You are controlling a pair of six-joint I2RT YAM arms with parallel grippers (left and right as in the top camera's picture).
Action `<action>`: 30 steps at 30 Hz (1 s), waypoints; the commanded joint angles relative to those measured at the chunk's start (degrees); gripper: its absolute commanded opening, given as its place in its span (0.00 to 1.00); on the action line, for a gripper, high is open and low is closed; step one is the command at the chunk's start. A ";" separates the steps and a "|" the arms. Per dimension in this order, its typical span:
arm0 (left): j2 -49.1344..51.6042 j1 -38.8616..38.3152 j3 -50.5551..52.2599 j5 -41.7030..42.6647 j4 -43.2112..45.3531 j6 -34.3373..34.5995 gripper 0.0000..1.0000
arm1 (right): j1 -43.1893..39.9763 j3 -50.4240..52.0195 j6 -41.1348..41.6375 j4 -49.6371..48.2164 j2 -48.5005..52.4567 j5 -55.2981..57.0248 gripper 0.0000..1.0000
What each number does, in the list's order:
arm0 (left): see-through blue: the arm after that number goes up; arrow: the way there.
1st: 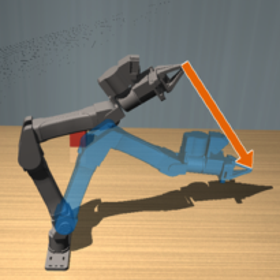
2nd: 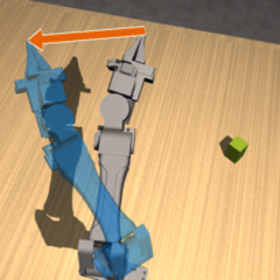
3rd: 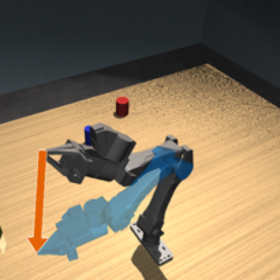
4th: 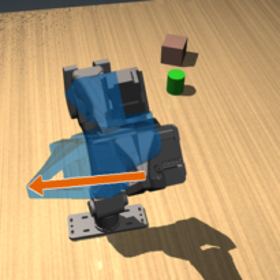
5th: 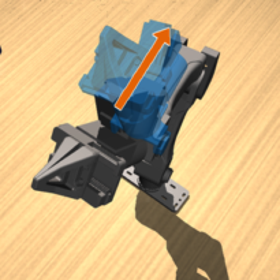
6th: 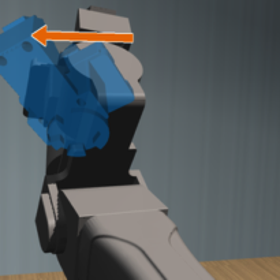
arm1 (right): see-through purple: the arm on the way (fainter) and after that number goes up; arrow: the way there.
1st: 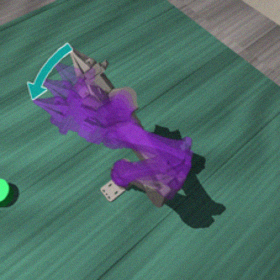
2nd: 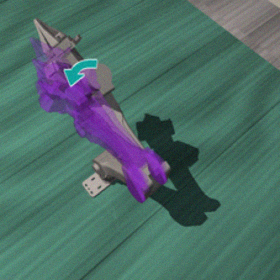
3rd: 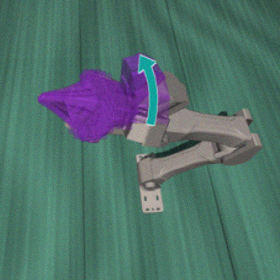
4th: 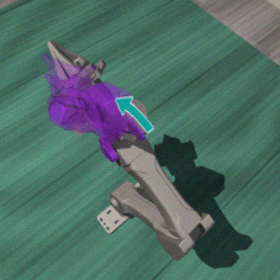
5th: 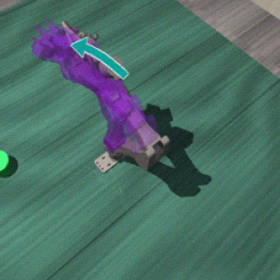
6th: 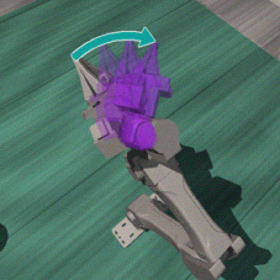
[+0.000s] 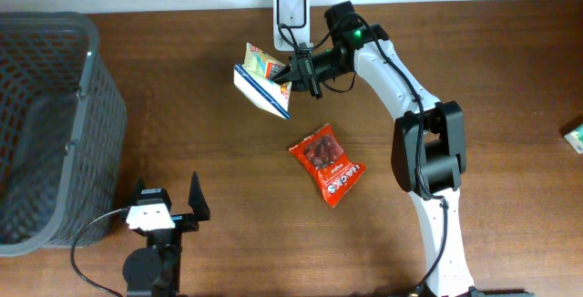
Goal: Scan the item barcode
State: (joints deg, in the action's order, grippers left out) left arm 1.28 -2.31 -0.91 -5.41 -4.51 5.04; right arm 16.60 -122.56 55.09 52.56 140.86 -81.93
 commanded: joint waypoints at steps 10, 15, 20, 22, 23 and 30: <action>-0.22 -0.26 0.39 0.00 0.13 0.28 0.99 | 0.24 -1.86 -0.26 0.00 0.09 -7.02 0.04; -0.22 -0.26 0.39 0.00 0.13 0.28 0.99 | 0.37 -1.86 -1.09 0.57 -0.37 -7.02 0.04; -0.22 -0.26 0.39 0.00 0.13 0.28 0.99 | 1.01 -1.86 -3.67 0.57 -1.90 -7.04 0.04; -0.22 -0.26 0.39 0.00 0.13 0.28 0.99 | 1.01 -1.86 -5.40 0.55 -2.58 -7.04 0.04; -0.22 -0.26 0.39 0.00 0.13 0.28 0.99 | 0.90 -1.86 -5.81 0.55 -2.93 -7.04 0.04; -0.22 -0.26 0.39 0.00 0.13 0.28 0.99 | -0.09 -1.86 -9.42 0.81 -6.75 -7.02 0.04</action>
State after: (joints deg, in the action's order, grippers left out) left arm 1.28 -2.31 -0.91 -5.41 -4.51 5.04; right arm 16.91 -122.58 48.40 53.10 139.63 -85.25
